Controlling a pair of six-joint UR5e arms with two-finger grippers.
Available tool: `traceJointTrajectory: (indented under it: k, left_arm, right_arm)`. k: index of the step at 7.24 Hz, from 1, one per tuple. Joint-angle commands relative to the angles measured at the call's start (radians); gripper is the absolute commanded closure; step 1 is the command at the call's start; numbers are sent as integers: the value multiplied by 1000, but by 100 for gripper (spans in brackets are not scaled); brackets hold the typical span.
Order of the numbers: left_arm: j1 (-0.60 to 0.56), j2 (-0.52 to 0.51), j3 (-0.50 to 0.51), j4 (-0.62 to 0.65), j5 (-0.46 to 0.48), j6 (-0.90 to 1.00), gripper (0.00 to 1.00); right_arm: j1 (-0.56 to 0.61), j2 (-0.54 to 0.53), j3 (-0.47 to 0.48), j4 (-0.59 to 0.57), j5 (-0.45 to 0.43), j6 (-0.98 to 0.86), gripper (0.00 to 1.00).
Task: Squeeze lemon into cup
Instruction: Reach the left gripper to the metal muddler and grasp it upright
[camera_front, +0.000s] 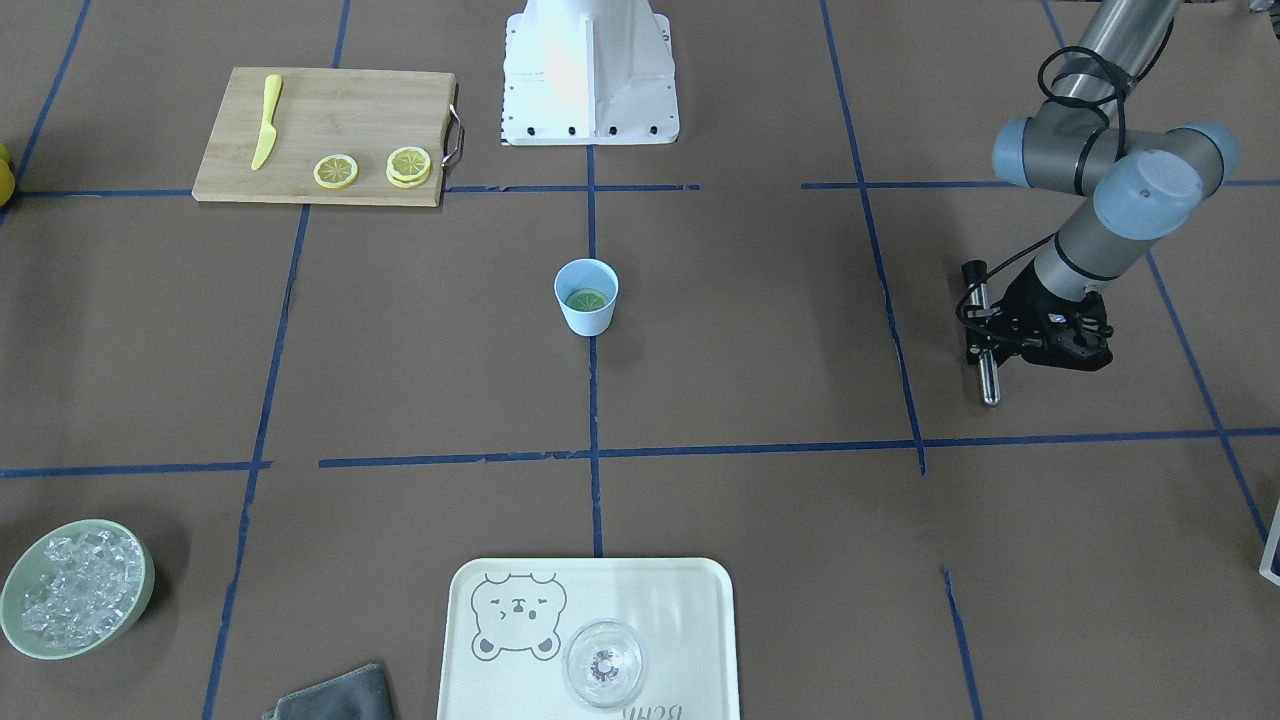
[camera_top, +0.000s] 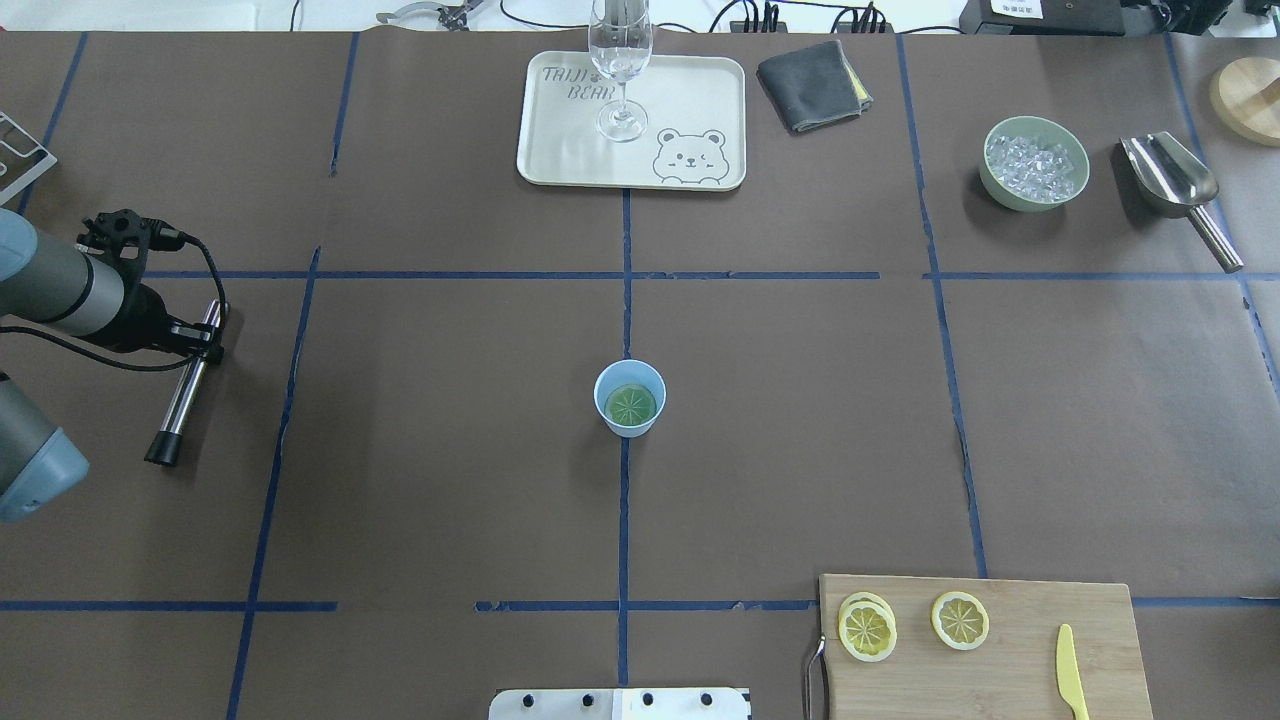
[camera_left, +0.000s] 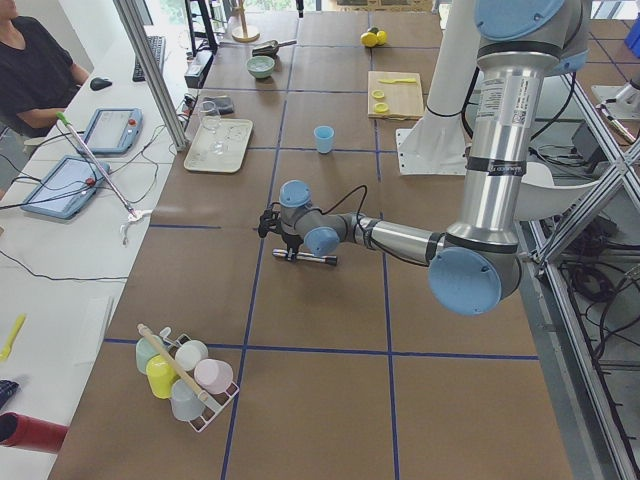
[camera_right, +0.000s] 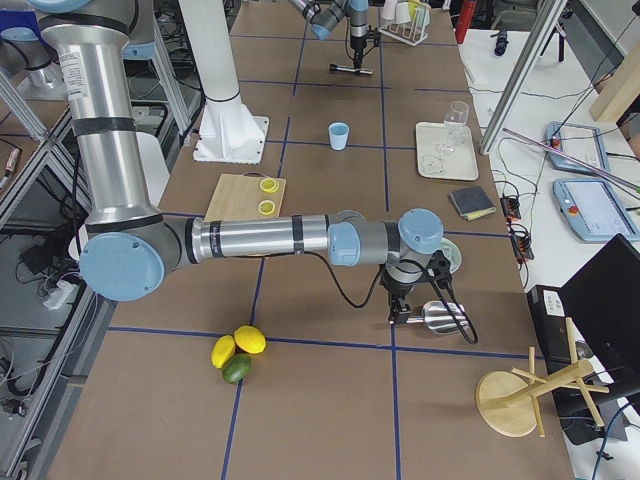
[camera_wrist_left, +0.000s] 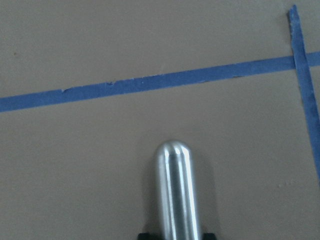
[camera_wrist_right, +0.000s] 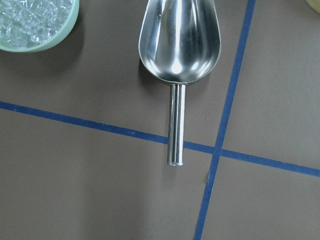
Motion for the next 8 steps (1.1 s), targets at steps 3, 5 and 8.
traceJointTrajectory:
  k: [3, 5, 8]
  left_arm:
    - [-11, 3, -71, 10, 3, 6, 100]
    - [-26, -92, -109, 9, 143, 12, 100]
    - [-41, -210, -106, 16, 291, -10, 100]
  right_arm:
    - [0, 1, 4, 0, 0, 0, 0]
    - [0, -1, 6, 0, 0, 0, 0]
    - [0, -2, 18, 0, 2, 0, 0]
